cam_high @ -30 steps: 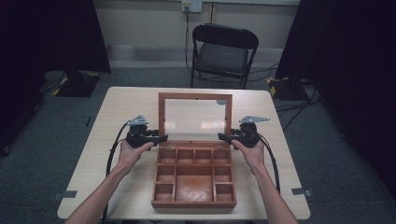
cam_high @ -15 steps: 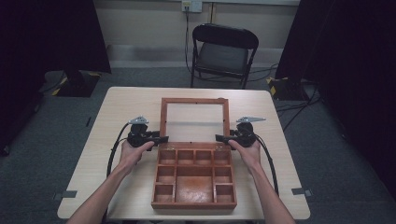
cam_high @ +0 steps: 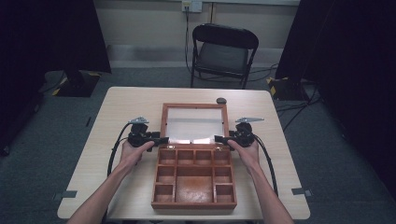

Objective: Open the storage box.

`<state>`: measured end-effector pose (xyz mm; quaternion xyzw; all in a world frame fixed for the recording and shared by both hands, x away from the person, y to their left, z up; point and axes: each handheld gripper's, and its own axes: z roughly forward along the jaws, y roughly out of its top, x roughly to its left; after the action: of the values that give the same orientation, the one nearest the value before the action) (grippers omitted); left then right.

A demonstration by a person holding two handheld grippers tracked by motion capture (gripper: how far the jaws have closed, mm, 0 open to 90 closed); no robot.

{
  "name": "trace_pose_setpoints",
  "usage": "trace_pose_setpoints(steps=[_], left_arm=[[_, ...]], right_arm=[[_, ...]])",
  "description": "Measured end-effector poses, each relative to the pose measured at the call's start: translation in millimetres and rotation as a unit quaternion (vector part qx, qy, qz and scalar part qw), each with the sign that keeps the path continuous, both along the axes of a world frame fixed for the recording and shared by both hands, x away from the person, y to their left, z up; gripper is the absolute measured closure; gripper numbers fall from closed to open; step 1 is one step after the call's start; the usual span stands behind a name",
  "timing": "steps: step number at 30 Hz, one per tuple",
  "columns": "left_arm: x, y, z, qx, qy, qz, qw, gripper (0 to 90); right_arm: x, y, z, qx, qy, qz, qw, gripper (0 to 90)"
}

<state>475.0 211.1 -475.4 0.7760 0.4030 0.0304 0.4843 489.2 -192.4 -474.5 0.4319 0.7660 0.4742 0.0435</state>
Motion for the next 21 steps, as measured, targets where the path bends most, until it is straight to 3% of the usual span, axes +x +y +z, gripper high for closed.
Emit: trace_pose_setpoints(steps=[8, 21], left_arm=[[4.9, -2.2, -1.6, -0.002, 0.013, 0.004, 0.9999, 38.1], [12.7, -7.6, -2.7, 0.002, 0.014, 0.016, 0.9998, 33.7]], right_arm=[[2.1, -0.3, -3.6, 0.008, 0.007, -0.002, 0.9999, 25.1], [4.0, -0.2, -5.7, 0.014, 0.009, -0.011, 0.9998, 24.8]])
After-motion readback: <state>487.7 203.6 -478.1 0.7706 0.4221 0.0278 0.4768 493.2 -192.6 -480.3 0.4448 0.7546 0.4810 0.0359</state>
